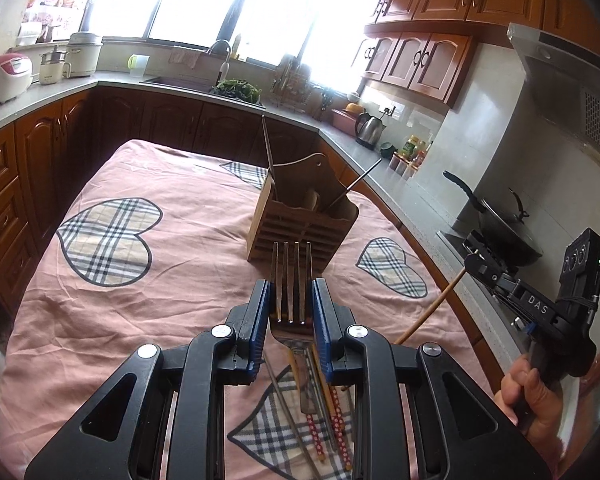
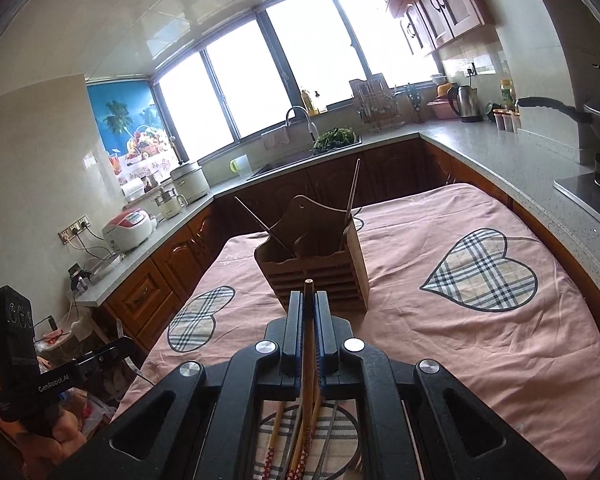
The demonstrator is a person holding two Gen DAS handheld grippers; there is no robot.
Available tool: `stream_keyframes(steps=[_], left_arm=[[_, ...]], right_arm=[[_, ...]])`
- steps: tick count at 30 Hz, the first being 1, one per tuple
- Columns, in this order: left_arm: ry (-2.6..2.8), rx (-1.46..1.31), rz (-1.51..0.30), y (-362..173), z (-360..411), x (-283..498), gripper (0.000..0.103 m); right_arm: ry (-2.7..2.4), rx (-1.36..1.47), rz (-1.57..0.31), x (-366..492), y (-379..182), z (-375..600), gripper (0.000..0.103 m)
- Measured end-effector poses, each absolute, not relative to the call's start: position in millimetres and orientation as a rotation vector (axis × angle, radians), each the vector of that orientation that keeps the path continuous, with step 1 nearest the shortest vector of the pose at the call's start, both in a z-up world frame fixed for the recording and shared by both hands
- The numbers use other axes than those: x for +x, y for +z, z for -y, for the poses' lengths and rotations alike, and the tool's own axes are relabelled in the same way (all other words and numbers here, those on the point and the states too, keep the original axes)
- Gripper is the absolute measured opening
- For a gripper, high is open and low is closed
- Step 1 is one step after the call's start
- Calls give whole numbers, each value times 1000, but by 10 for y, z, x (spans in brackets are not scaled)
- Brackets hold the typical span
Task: Organize utensils
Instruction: 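Carry the fork and chopstick to the wooden holder and lower them in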
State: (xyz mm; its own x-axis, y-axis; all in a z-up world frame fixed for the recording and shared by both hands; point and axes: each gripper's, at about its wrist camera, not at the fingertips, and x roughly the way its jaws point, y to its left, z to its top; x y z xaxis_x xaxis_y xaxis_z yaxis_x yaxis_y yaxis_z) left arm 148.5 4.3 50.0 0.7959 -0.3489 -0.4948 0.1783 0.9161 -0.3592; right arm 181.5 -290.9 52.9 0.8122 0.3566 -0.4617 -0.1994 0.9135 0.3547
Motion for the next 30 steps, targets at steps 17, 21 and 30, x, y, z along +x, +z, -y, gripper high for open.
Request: stream_keyframes(steps=[17, 21, 30], left_arm=[[-235, -246, -442, 889, -36, 1868, 20], [-231, -237, -413, 997, -1, 1996, 20], [-221, -213, -347, 1261, 83, 2402, 20]], right_arm=[[317, 305, -439, 2062, 858, 2910, 5], [317, 301, -412, 2179, 951, 2911, 5], [286, 317, -318, 2531, 1220, 2973, 5]])
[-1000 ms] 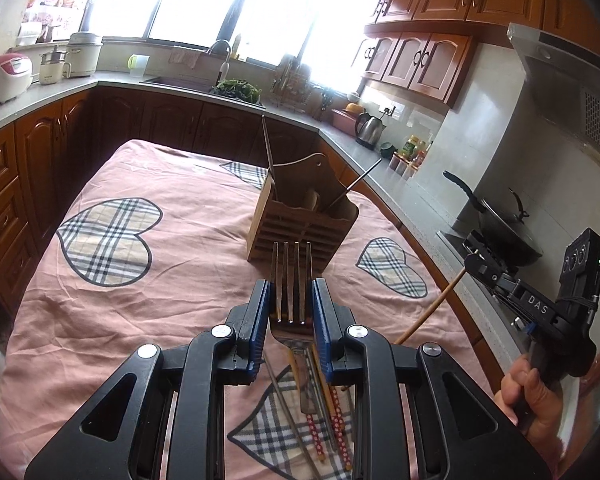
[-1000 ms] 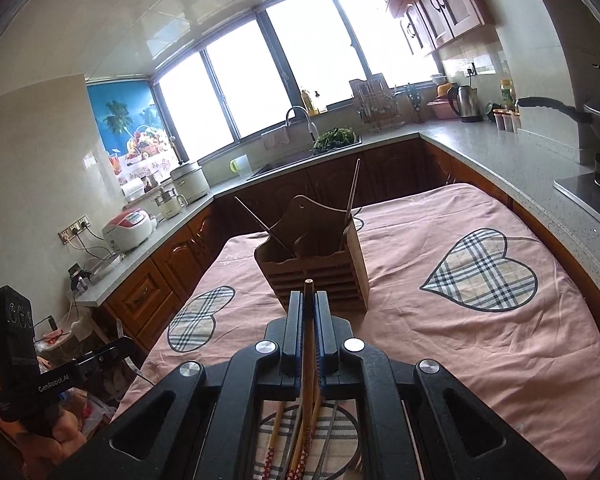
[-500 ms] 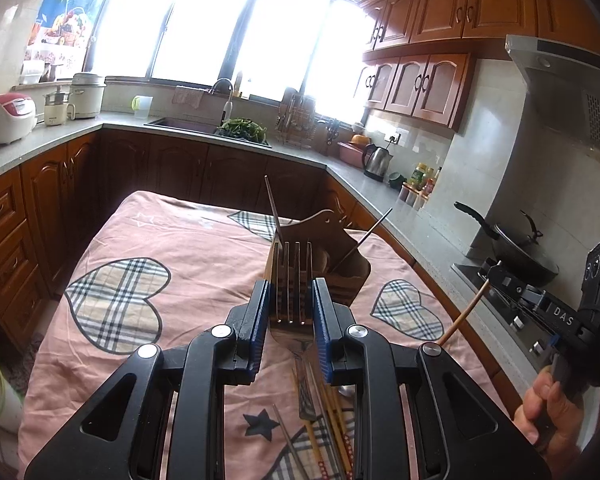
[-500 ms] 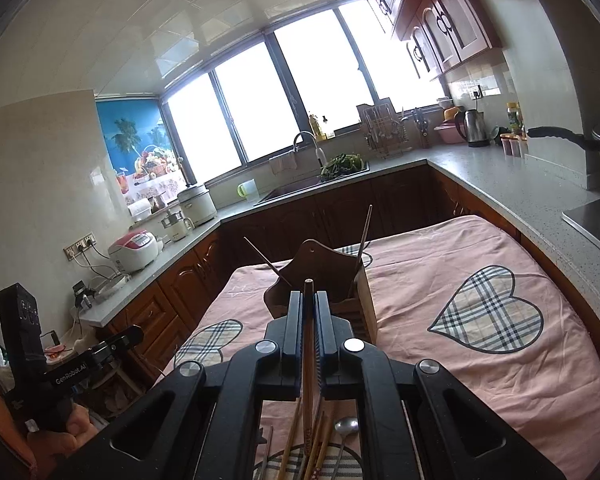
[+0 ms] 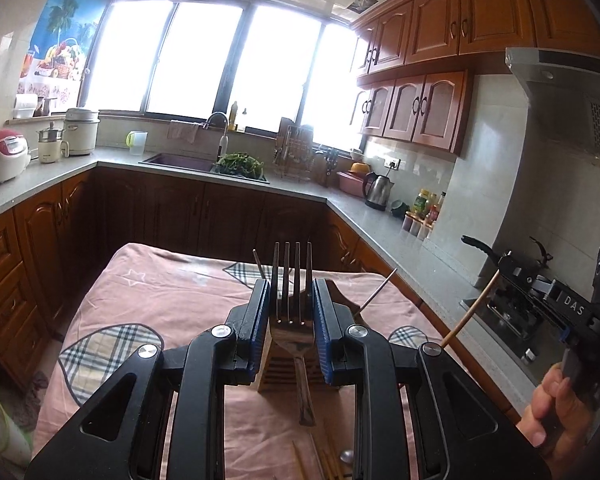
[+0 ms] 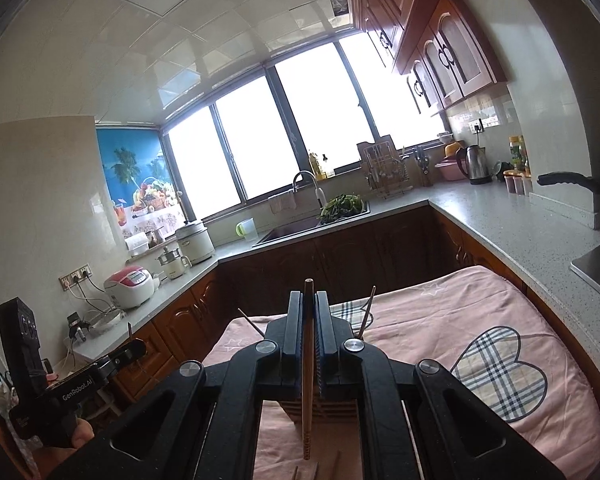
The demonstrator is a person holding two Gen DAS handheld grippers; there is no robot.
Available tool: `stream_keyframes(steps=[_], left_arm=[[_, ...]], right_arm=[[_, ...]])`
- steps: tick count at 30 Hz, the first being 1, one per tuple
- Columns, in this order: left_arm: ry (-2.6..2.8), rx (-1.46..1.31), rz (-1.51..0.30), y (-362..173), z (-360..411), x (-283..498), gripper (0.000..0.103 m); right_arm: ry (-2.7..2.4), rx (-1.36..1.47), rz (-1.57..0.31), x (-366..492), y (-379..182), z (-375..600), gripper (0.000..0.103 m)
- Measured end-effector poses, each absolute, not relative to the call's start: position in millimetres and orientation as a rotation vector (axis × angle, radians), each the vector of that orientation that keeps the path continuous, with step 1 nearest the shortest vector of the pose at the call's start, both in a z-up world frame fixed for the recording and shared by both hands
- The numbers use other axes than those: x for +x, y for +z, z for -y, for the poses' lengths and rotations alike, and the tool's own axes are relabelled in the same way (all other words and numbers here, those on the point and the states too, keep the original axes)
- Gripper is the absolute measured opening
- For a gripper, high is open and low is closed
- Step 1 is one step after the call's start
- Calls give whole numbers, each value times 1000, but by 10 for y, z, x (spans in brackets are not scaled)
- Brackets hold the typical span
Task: Organize utensils
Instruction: 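Carry the fork and chopstick to the wooden holder and lower them in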
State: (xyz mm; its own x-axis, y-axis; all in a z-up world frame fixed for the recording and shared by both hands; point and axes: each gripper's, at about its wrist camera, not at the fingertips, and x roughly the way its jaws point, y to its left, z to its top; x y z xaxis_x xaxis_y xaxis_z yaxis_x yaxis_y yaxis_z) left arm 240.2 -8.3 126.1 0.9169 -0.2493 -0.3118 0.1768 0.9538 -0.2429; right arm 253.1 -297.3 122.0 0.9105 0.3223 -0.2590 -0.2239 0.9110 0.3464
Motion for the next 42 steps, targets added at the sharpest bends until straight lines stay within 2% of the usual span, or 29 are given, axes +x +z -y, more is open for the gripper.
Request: stream_keyframes(steps=[14, 28, 42], left_arm=[[-188, -218, -309, 1382, 127, 3347, 20], [-164, -248, -363, 591, 300, 3922, 20], [-179, -200, -434, 163, 485, 4042, 20]], right_arm=[[227, 296, -239, 3322, 1441, 3009, 5], [191, 321, -337, 3826, 683, 3019, 5], [194, 317, -424, 3958, 287, 2898, 5]])
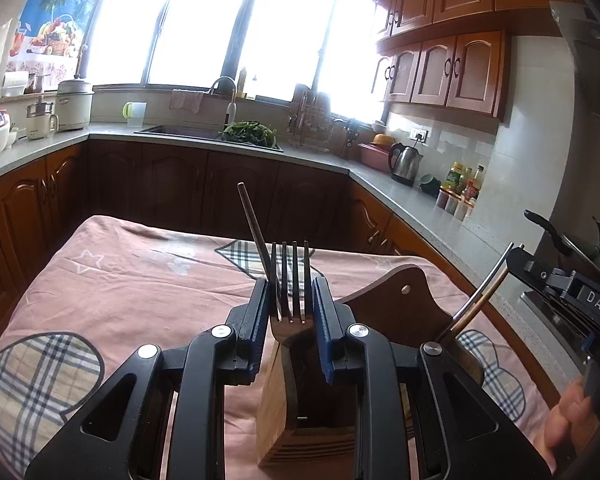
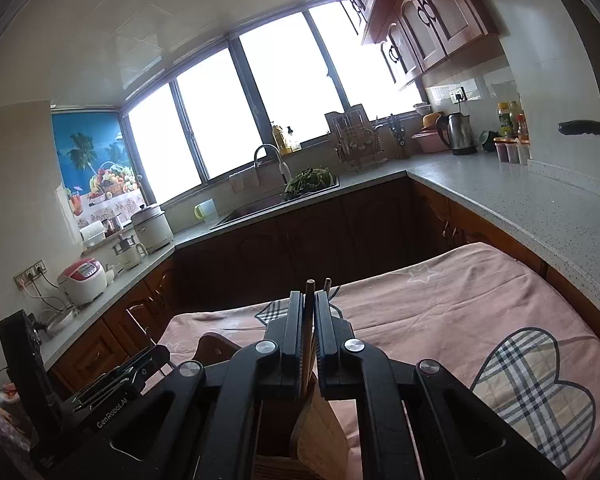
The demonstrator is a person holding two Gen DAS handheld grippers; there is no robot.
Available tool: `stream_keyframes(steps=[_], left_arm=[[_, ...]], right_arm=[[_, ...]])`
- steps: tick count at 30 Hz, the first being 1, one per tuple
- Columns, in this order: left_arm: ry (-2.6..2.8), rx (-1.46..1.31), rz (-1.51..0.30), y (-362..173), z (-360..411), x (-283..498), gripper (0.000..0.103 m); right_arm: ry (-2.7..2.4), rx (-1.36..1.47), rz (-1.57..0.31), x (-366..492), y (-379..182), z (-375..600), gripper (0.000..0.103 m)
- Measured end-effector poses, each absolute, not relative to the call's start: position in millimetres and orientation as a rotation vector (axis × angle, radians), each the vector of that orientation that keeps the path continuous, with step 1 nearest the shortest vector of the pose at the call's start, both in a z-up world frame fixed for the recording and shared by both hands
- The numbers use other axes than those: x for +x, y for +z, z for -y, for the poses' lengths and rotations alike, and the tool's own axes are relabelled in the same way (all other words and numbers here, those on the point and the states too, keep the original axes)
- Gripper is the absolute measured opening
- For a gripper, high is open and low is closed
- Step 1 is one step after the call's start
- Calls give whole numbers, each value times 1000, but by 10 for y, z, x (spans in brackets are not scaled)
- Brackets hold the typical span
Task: Organize utensils
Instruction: 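Carry the fork and chopstick to the wooden holder and lower them in, then open both tools to release the fork and chopstick into the holder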
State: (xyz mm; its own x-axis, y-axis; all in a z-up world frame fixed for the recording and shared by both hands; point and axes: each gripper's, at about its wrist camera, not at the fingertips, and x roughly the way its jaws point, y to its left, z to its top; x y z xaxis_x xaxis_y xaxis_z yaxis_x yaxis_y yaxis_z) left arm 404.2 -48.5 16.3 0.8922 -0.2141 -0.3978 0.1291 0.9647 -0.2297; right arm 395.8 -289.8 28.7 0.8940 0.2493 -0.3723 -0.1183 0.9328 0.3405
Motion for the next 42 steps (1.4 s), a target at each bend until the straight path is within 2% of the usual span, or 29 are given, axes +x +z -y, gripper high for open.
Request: stream_keyframes(steps=[9, 12, 15, 17, 18, 19, 21, 24, 26, 28, 30, 32, 35, 42], left_arm=[[-191, -203, -459, 199, 503, 4023, 20], [-205, -215, -466, 214, 487, 4020, 20], [-210, -207, -469, 234, 501, 4009, 25], [-210, -205, -465, 250, 508, 3986, 34], [-207, -206, -462, 257, 506, 3970, 36], [-207, -208, -461, 263, 505, 3957, 39], [-206, -215, -465, 268, 487, 3941, 40], [-205, -220, -467, 288, 465, 3908, 42], [-202, -223, -465, 302, 448, 3861, 50], [-202, -222, -460, 320, 434, 3805, 52], [-200, -217, -459, 331, 429, 3750, 55], [-195, -217, -463, 328, 414, 3701, 62], [-201, -227, -472, 318, 387, 3618, 64], [-216, -243, -478, 312, 337, 3330, 66]], right_arm=[[192, 324, -447, 3963, 275, 2905, 6], [199, 328, -461, 3978, 279, 2909, 10], [207, 331, -469, 3972, 284, 2906, 11], [215, 338, -472, 3962, 294, 2911, 13], [214, 342, -471, 3951, 296, 2916, 19], [213, 347, -466, 3936, 304, 2926, 31], [215, 359, -457, 3905, 320, 2950, 43], [214, 379, -451, 3867, 346, 2997, 44], [220, 395, -448, 3838, 363, 3030, 51], [225, 406, -443, 3793, 382, 3057, 62], [231, 417, -434, 3733, 404, 3080, 68], [232, 421, -427, 3668, 424, 3091, 70], [239, 433, -421, 3574, 439, 3112, 74], [238, 463, -418, 3343, 465, 3199, 74]])
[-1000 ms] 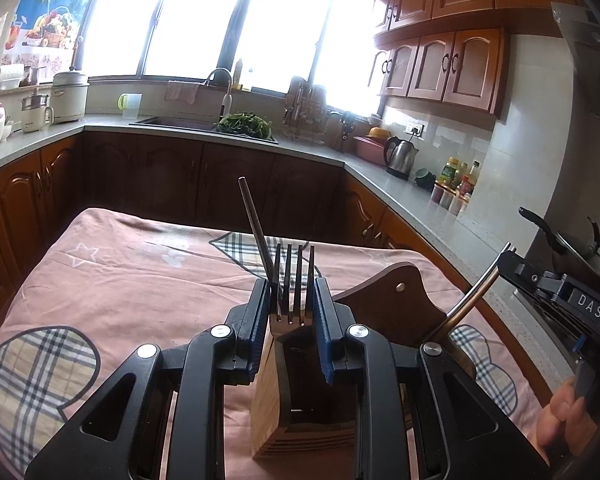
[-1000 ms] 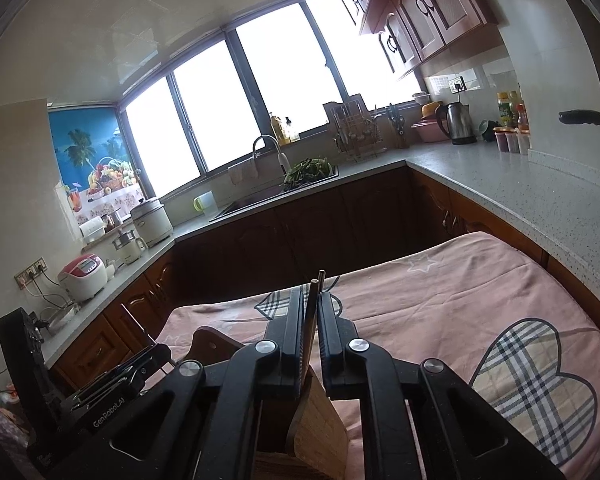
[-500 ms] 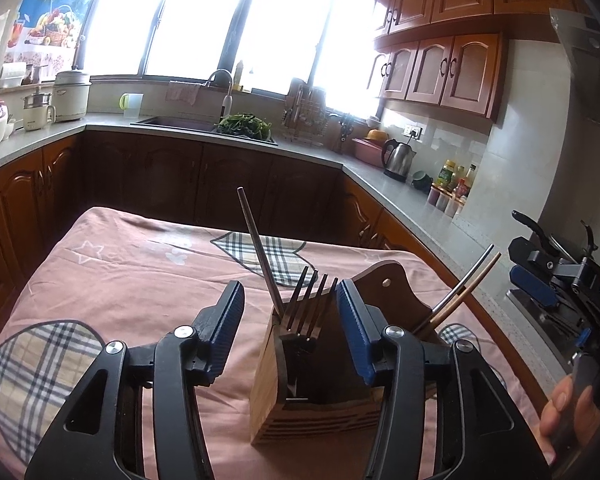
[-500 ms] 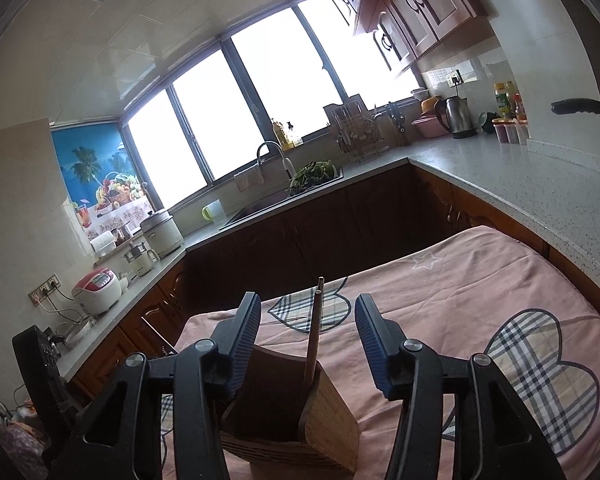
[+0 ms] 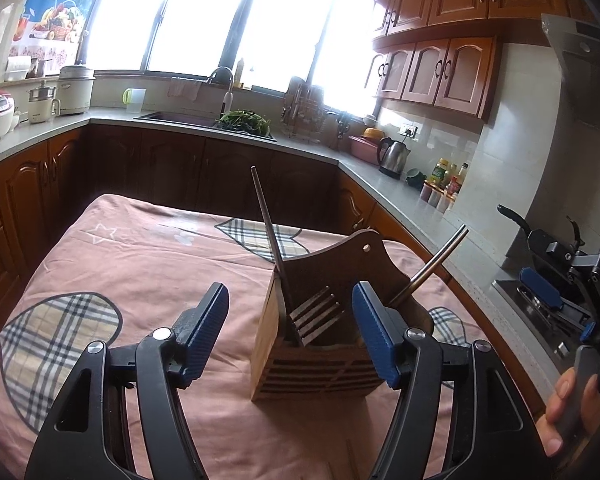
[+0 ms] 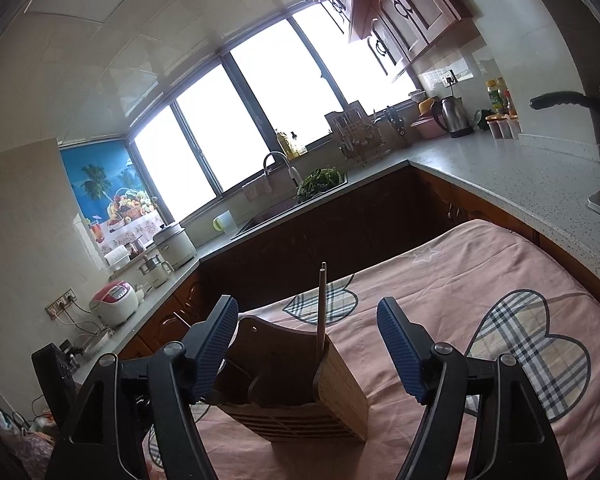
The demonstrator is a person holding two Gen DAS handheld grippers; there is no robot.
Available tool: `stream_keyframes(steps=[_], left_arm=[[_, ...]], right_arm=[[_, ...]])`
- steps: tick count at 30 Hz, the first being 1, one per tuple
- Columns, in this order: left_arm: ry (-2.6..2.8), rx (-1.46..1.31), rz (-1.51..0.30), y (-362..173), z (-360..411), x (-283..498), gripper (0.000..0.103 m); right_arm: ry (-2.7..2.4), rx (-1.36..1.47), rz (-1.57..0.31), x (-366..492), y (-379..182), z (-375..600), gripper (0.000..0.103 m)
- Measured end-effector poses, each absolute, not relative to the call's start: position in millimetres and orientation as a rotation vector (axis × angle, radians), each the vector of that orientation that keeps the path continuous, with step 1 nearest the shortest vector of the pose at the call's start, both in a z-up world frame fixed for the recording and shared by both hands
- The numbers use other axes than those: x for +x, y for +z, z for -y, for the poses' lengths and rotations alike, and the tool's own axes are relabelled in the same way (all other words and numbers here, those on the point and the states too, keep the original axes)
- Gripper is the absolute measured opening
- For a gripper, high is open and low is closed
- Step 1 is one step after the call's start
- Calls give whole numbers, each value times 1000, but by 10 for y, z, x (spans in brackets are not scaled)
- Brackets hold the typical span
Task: Organize utensils
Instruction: 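Open both tools to release the fork and chopstick into the holder, then move both open tools back over the remaining utensils on the cloth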
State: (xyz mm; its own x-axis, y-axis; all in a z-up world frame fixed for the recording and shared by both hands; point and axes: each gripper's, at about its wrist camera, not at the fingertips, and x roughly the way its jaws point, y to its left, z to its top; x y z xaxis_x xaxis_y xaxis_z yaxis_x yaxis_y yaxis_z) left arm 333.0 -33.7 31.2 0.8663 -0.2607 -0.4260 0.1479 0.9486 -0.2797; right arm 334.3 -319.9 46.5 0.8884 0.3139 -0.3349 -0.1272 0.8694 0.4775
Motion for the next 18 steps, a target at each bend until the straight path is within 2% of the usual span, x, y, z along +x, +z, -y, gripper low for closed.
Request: stream_keyframes(steps=[10, 18], left_arm=[[-202, -293, -489, 432, 131, 2854, 71], [-168, -311, -529, 401, -14, 2412, 75]], right_arm=[[243, 461, -405, 2897, 565, 3260, 75], [254, 431, -411, 2458, 600, 3231, 81]])
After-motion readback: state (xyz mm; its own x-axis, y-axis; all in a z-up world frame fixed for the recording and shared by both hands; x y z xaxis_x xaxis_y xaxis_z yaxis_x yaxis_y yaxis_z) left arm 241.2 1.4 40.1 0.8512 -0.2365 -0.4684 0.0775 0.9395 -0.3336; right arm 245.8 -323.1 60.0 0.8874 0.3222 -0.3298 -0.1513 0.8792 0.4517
